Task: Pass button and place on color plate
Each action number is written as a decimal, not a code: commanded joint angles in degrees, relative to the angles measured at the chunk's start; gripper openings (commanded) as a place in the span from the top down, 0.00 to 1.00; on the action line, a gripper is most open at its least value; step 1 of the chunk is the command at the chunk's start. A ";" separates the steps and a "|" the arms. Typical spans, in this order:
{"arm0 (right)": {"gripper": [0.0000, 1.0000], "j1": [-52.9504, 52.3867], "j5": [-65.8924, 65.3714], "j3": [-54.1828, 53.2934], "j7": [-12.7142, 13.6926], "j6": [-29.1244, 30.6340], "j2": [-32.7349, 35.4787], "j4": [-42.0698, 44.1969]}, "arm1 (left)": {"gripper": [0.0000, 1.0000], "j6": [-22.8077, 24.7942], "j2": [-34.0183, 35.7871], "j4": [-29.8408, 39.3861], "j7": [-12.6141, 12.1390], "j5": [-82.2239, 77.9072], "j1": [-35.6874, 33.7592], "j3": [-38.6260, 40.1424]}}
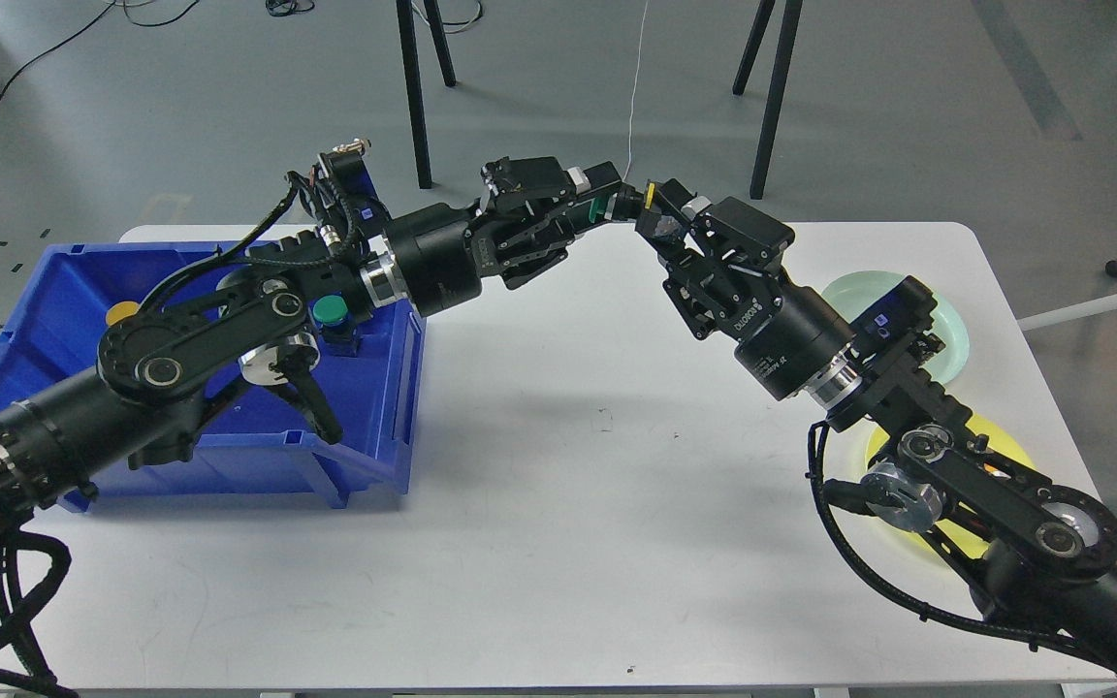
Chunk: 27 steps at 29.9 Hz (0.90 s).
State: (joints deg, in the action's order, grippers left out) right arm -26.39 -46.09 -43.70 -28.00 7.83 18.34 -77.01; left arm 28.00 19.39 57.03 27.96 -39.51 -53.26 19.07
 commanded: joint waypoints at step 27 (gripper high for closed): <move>1.00 11.72 15.92 -20.37 0.48 -1.06 3.63 16.16 | 0.30 0.00 -0.23 0.01 0.04 0.22 0.35 0.00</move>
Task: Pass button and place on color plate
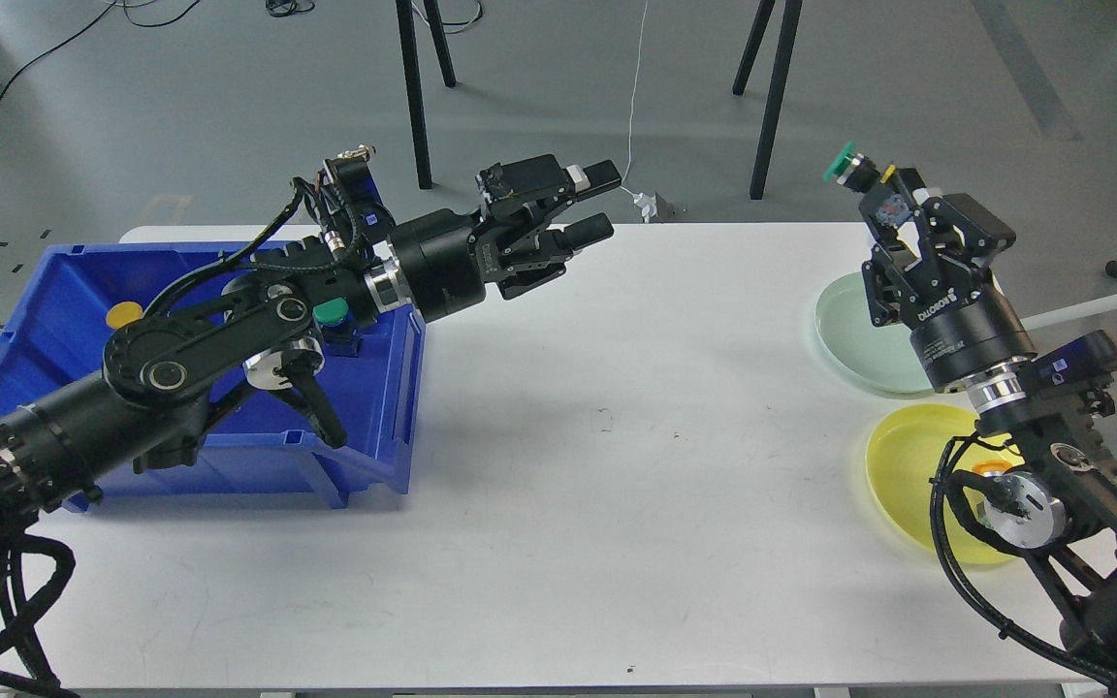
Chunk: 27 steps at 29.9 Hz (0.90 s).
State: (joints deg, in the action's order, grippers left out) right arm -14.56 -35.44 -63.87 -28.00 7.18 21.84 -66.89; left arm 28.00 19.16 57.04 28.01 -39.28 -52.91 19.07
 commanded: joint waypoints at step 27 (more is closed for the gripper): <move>0.99 -12.16 11.10 14.65 15.78 -13.68 -1.88 24.97 | 0.30 0.00 0.00 0.00 -0.01 0.08 0.00 0.09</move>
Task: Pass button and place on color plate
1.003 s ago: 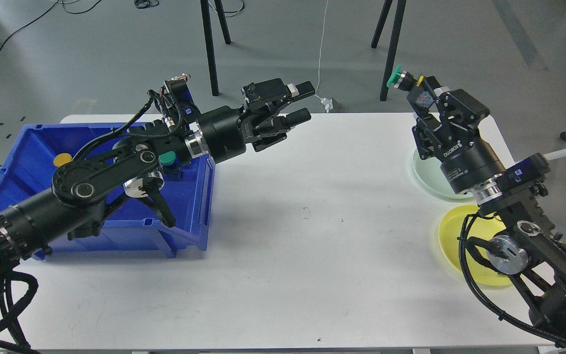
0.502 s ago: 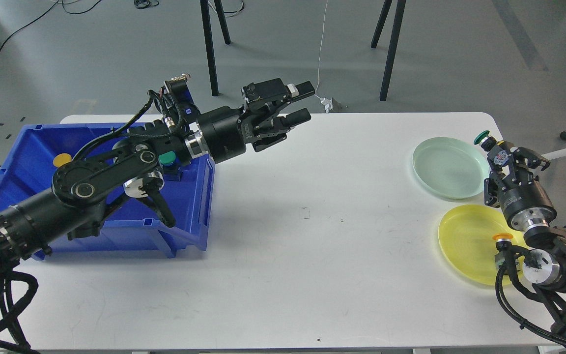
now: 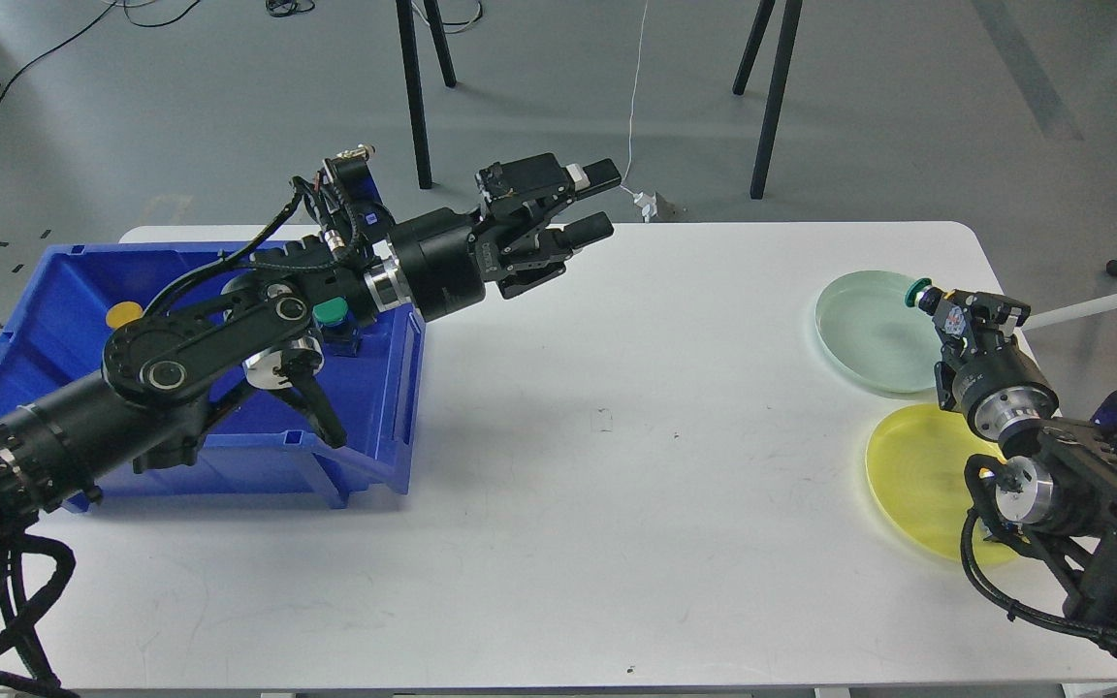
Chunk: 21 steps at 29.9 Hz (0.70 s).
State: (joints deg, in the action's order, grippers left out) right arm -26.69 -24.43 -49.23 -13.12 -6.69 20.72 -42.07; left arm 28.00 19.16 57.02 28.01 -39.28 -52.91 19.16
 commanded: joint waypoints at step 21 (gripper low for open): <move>0.42 -0.47 1.13 -3.32 1.60 0.01 -3.49 0.24 | 0.30 0.00 0.00 0.02 -0.01 0.00 0.00 0.00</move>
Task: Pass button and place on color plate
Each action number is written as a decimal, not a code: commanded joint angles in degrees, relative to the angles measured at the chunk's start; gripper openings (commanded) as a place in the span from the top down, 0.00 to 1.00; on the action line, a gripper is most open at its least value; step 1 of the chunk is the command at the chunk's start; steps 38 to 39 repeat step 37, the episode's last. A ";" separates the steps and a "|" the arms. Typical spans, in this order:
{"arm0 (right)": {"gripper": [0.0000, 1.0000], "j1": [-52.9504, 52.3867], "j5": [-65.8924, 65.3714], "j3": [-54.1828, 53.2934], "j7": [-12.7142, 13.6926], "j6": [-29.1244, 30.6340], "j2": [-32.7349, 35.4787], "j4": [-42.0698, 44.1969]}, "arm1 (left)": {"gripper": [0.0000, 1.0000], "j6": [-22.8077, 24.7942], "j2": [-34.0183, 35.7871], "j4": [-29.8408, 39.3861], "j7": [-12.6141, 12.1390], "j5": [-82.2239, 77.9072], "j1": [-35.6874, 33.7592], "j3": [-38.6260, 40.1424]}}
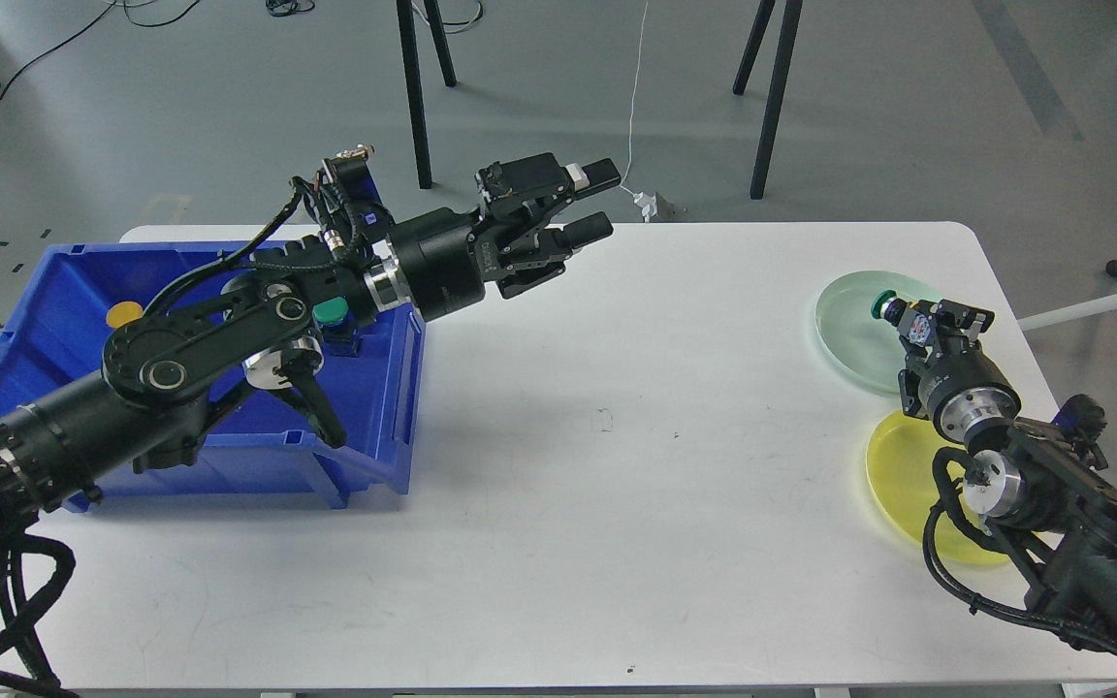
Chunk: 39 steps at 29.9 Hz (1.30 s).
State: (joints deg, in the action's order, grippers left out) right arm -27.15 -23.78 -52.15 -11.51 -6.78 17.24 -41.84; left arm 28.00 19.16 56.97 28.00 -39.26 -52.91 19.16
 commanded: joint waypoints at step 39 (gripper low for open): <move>0.01 -0.36 3.21 -13.59 -2.29 33.68 0.25 -23.56 | 0.19 0.00 13.89 -8.63 0.00 18.78 12.83 24.34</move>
